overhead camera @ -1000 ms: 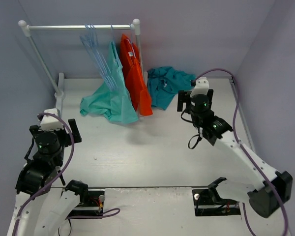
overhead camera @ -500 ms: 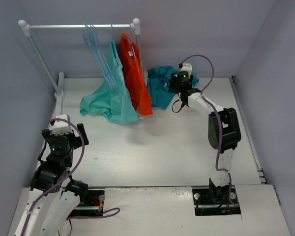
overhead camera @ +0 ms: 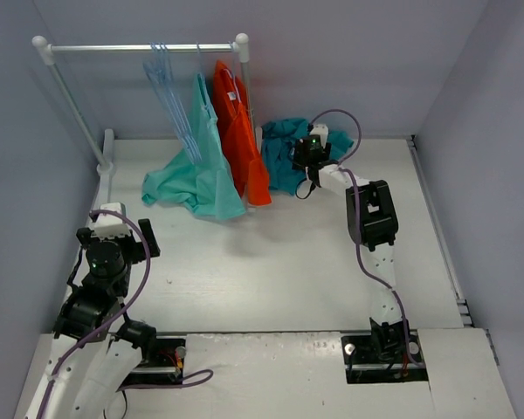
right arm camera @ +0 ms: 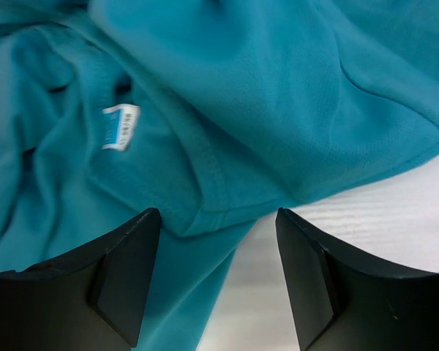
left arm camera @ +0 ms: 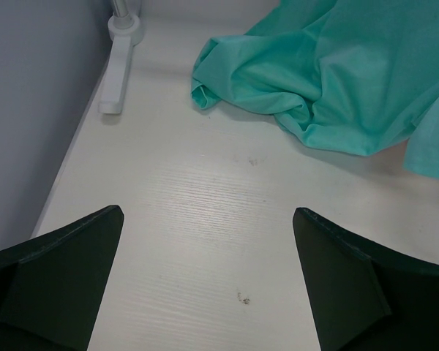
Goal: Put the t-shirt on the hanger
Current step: Pick up the T-shirt at the corner of the board.
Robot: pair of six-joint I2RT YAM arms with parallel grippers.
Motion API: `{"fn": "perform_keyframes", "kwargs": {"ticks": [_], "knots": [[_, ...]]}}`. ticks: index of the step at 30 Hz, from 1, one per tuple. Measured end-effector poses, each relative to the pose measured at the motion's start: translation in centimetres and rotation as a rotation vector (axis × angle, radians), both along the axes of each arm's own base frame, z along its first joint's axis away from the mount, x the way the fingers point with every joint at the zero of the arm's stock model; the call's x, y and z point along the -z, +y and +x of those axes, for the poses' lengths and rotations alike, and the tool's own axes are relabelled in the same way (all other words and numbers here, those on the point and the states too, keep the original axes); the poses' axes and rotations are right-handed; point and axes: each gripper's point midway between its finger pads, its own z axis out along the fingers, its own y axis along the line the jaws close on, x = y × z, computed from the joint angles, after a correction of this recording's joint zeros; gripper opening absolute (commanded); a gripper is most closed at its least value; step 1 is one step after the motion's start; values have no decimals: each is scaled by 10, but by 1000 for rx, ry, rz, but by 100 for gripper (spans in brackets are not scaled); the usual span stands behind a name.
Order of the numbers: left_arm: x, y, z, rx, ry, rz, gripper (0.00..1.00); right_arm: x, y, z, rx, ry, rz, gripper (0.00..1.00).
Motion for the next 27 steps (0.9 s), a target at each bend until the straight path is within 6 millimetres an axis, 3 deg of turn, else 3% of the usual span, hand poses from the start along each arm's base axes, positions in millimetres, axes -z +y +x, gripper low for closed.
{"fn": "perform_keyframes", "kwargs": {"ticks": [5,24,27], "knots": [[0,-1,0,6,1,-2,97,11,-8,5,25,9,13,59],[0,-4,1,21,1,-7,97,-13,-6,25,52,-65,86,51],[0,-4,1,21,1,-7,97,-9,-5,27,54,-65,96,49]]}}
